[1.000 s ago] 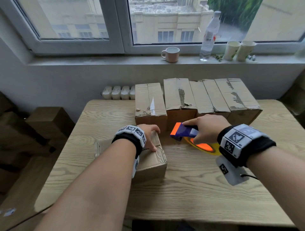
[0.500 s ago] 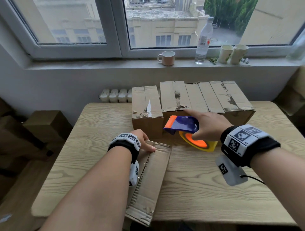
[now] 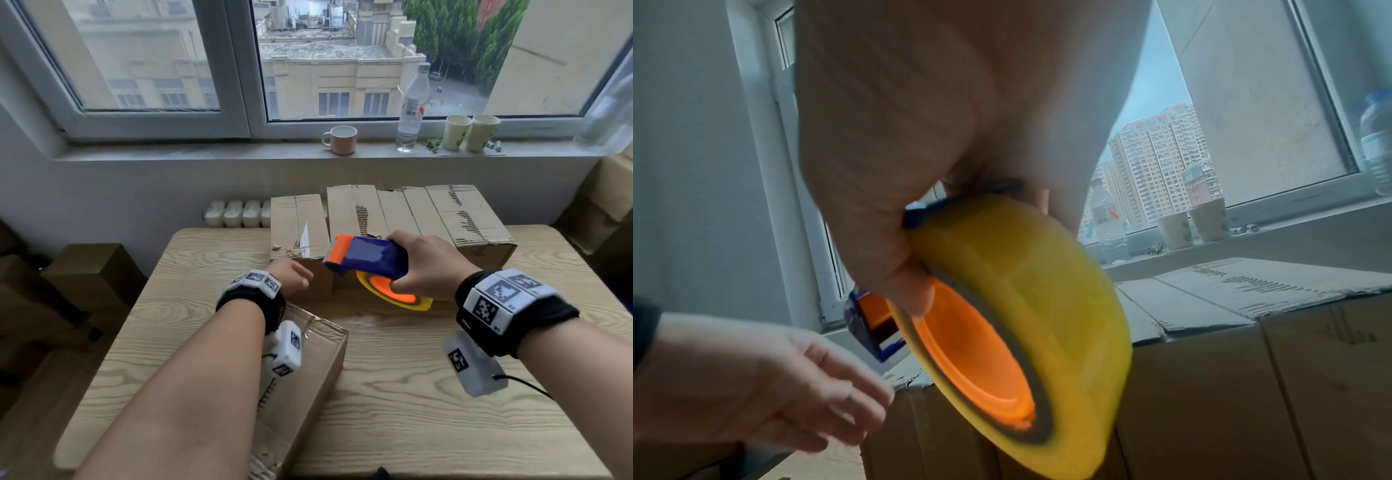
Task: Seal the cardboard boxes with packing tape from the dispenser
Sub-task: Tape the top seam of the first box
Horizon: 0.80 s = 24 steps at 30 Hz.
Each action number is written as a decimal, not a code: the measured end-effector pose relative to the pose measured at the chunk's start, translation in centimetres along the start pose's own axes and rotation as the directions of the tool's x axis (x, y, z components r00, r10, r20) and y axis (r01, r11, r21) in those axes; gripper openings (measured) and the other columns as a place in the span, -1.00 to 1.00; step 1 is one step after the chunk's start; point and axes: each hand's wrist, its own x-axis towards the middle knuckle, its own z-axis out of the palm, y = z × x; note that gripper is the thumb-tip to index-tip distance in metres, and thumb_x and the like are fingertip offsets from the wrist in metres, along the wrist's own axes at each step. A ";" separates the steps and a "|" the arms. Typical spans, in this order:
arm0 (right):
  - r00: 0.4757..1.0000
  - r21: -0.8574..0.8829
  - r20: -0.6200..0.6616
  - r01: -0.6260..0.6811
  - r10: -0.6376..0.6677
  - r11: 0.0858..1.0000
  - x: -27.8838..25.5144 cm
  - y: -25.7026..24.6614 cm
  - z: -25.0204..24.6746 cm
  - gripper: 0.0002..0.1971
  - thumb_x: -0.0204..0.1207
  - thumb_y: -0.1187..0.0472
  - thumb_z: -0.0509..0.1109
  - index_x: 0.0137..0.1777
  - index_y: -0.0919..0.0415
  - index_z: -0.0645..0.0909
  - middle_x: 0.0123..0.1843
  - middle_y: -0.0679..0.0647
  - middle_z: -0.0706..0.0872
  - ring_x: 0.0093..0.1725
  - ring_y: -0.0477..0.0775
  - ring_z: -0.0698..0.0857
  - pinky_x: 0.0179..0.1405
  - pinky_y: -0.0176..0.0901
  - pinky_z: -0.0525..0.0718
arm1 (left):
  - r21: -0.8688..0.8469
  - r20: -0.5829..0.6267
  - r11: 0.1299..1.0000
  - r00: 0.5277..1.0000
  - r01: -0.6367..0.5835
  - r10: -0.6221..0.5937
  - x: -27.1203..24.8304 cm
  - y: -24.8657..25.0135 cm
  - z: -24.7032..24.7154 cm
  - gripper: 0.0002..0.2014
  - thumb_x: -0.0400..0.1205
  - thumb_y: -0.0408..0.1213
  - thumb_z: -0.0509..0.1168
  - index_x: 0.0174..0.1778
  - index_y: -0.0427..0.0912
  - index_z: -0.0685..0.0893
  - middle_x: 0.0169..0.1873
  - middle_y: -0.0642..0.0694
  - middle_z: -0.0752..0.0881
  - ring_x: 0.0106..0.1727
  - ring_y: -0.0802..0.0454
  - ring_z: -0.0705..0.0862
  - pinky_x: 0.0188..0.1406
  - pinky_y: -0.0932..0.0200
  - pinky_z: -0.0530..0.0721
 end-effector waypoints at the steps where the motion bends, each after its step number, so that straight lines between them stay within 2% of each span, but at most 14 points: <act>1: 1.000 0.015 0.001 0.006 -0.006 1.000 -0.1 -0.2 0.0 -0.47 0.25 0.09 0.51 0.25 -0.01 0.50 -0.09 -0.03 0.67 -0.14 0.06 0.62 -0.18 -0.16 0.54 | -0.205 -0.016 0.978 1.000 0.022 -0.026 -0.1 0.9 -0.3 -0.73 0.68 -0.38 0.25 0.28 -0.29 0.67 -0.06 -0.15 0.75 -0.24 0.18 0.72 -0.16 0.33 0.66; 3: 1.000 0.044 0.000 0.023 -0.023 0.999 -0.3 -0.5 0.0 -0.45 0.26 0.10 0.53 0.27 -0.01 0.49 -0.07 -0.04 0.67 -0.14 0.03 0.63 -0.18 -0.16 0.57 | -0.577 0.077 0.807 0.992 0.122 -0.095 -0.6 2.4 -0.8 -0.75 0.77 -0.29 0.10 0.21 -0.32 0.60 -0.06 -0.20 0.74 -0.21 0.06 0.72 -0.18 0.21 0.68; 4: 1.000 0.053 -0.005 0.030 -0.030 0.998 -0.3 -0.7 0.0 -0.44 0.25 0.10 0.53 0.27 -0.02 0.49 -0.05 -0.03 0.69 -0.13 0.03 0.64 -0.15 -0.12 0.62 | -0.681 0.136 0.714 0.986 0.165 -0.097 -0.9 2.8 -1.1 -0.75 0.79 -0.23 0.06 0.13 -0.30 0.59 -0.07 -0.22 0.74 -0.17 -0.01 0.73 -0.18 0.16 0.71; 5: 0.999 0.057 -0.012 0.035 -0.034 0.998 -0.4 -0.8 0.0 -0.44 0.24 0.09 0.53 0.28 -0.02 0.49 -0.03 -0.02 0.70 -0.11 0.04 0.65 -0.11 -0.09 0.66 | -0.740 0.179 0.644 0.980 0.192 -0.086 -1.1 3.1 -1.3 -0.73 0.79 -0.20 0.05 0.06 -0.28 0.58 -0.11 -0.23 0.73 -0.15 -0.05 0.73 -0.20 0.13 0.74; 7: 0.999 0.072 -0.018 0.040 -0.039 0.997 -0.4 -1.2 0.0 -0.42 0.24 0.09 0.54 0.30 -0.04 0.48 -0.03 -0.03 0.69 -0.10 0.05 0.66 -0.09 -0.08 0.66 | -0.792 0.196 0.580 0.979 0.193 -0.059 -1.3 3.1 -1.6 -0.77 0.76 -0.21 0.13 -0.02 -0.29 0.60 -0.16 -0.23 0.73 -0.17 -0.07 0.74 -0.25 0.11 0.77; 11: 0.998 0.104 -0.023 0.054 -0.052 0.993 -0.5 -1.8 0.1 -0.40 0.22 0.09 0.54 0.31 -0.05 0.49 -0.03 -0.05 0.70 -0.08 0.03 0.68 -0.06 -0.04 0.71 | -0.810 0.156 0.562 0.985 0.167 -0.069 -1.6 2.7 -1.9 -0.91 0.62 -0.38 0.33 -0.03 -0.34 0.62 -0.32 -0.24 0.79 -0.36 -0.03 0.80 -0.40 0.17 0.79; 16: 0.998 0.118 -0.030 0.060 -0.057 0.991 -0.7 -2.5 0.3 -0.40 0.19 0.07 0.53 0.28 -0.07 0.49 -0.04 -0.06 0.70 -0.08 0.01 0.69 -0.05 0.04 0.74 | -0.823 0.162 0.533 0.981 0.196 -0.110 -1.5 2.3 -2.1 -0.91 0.60 -0.44 0.35 0.00 -0.33 0.63 -0.37 -0.29 0.79 -0.40 -0.07 0.81 -0.40 0.17 0.79; 18: 0.998 0.116 -0.036 0.061 -0.058 0.991 -0.7 -2.7 0.4 -0.40 0.17 0.06 0.52 0.27 -0.08 0.50 -0.06 -0.06 0.70 -0.10 0.02 0.69 -0.06 0.06 0.73 | -0.818 0.175 0.537 0.978 0.208 -0.112 -1.5 2.2 -2.2 -0.90 0.61 -0.45 0.34 0.02 -0.30 0.63 -0.36 -0.30 0.80 -0.39 -0.07 0.81 -0.39 0.16 0.79; 22: 0.998 0.106 -0.029 0.063 -0.060 0.992 -0.9 -2.9 0.4 -0.39 0.18 0.06 0.52 0.28 -0.08 0.48 -0.03 -0.05 0.71 -0.09 0.02 0.69 -0.04 0.06 0.73 | -0.756 0.200 0.617 0.975 0.218 -0.099 -1.7 2.1 -2.2 -0.83 0.59 -0.41 0.37 0.08 -0.23 0.65 -0.24 -0.29 0.81 -0.33 -0.06 0.82 -0.29 0.11 0.80; 24: 0.997 0.105 -0.031 0.067 -0.064 0.992 -1.1 -3.0 0.5 -0.37 0.20 0.09 0.54 0.32 -0.08 0.47 0.01 -0.05 0.70 -0.06 0.02 0.68 -0.01 0.05 0.73 | -0.748 0.191 0.627 0.975 0.218 -0.111 -1.7 2.1 -2.2 -0.81 0.57 -0.39 0.40 0.09 -0.23 0.67 -0.22 -0.28 0.81 -0.32 -0.06 0.82 -0.33 0.10 0.80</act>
